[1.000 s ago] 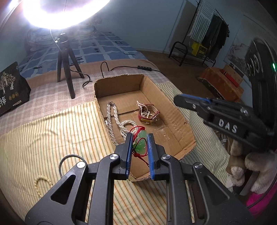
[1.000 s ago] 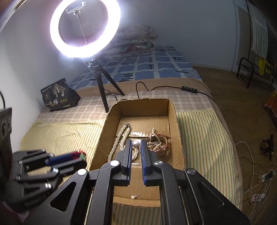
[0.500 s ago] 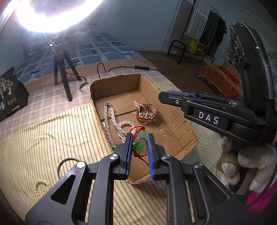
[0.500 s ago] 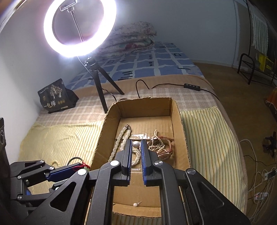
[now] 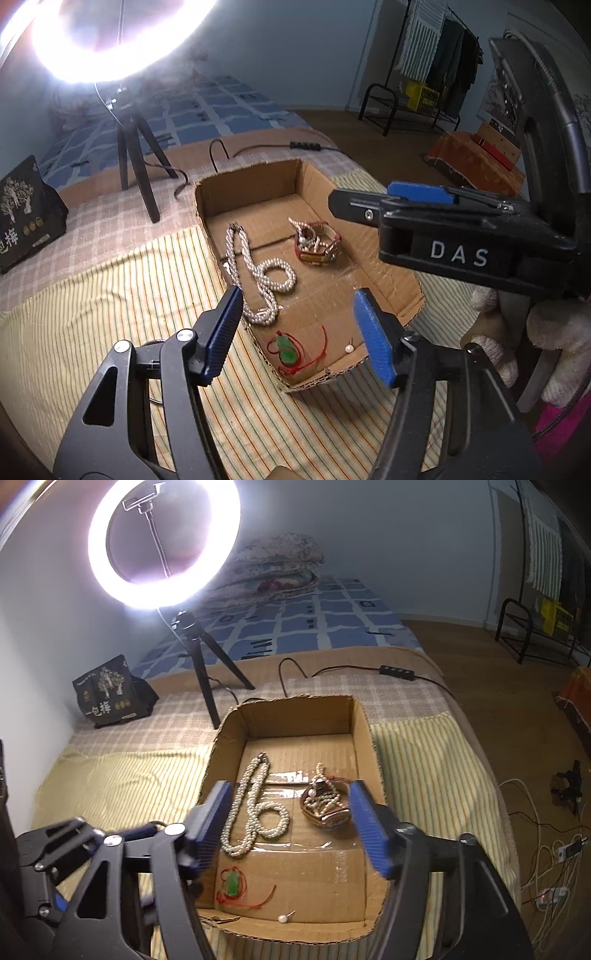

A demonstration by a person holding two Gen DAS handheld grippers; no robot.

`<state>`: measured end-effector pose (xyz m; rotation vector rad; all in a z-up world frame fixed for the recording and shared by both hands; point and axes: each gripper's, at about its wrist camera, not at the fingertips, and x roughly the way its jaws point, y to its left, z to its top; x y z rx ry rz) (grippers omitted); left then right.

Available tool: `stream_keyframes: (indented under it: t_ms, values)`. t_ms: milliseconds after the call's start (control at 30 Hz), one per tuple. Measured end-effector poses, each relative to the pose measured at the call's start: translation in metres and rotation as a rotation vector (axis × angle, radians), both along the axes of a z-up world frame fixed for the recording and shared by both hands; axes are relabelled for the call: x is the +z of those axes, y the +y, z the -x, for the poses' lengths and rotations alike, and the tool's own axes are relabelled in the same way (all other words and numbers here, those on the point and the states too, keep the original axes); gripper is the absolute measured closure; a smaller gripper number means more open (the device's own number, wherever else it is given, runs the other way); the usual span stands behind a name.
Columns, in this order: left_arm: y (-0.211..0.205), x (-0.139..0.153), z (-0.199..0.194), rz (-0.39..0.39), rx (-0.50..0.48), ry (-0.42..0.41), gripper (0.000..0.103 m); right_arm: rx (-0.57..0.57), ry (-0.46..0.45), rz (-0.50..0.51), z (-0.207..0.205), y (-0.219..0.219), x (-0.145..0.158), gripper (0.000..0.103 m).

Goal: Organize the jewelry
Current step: 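Open both tools to drop the jade pendant and earring into the box, then move left tool to the cream beaded bracelet while right tool approaches the black bangle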

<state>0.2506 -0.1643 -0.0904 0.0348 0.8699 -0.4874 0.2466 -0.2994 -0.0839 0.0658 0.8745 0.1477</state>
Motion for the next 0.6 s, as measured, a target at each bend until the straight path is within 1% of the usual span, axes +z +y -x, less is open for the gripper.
stream_keyframes:
  t_ms: [167, 267, 333, 600]
  values:
    - [0.001, 0.000, 0.000, -0.007, 0.004, 0.006, 0.038, -0.014, 0.004, 0.015, 0.001, -0.001, 0.000, 0.034]
    - [0.003, -0.002, 0.000, -0.012, 0.004, 0.013, 0.038, -0.031, 0.014, 0.038, 0.001, -0.001, 0.001, 0.029]
    - [0.004, -0.001, 0.001, -0.015, 0.004, 0.011, 0.038, -0.036, 0.009, 0.049, 0.002, -0.001, 0.002, 0.027]
    - [0.017, 0.006, 0.009, -0.024, 0.012, -0.008, 0.038, -0.032, -0.009, 0.065, 0.008, 0.004, 0.009, 0.027]
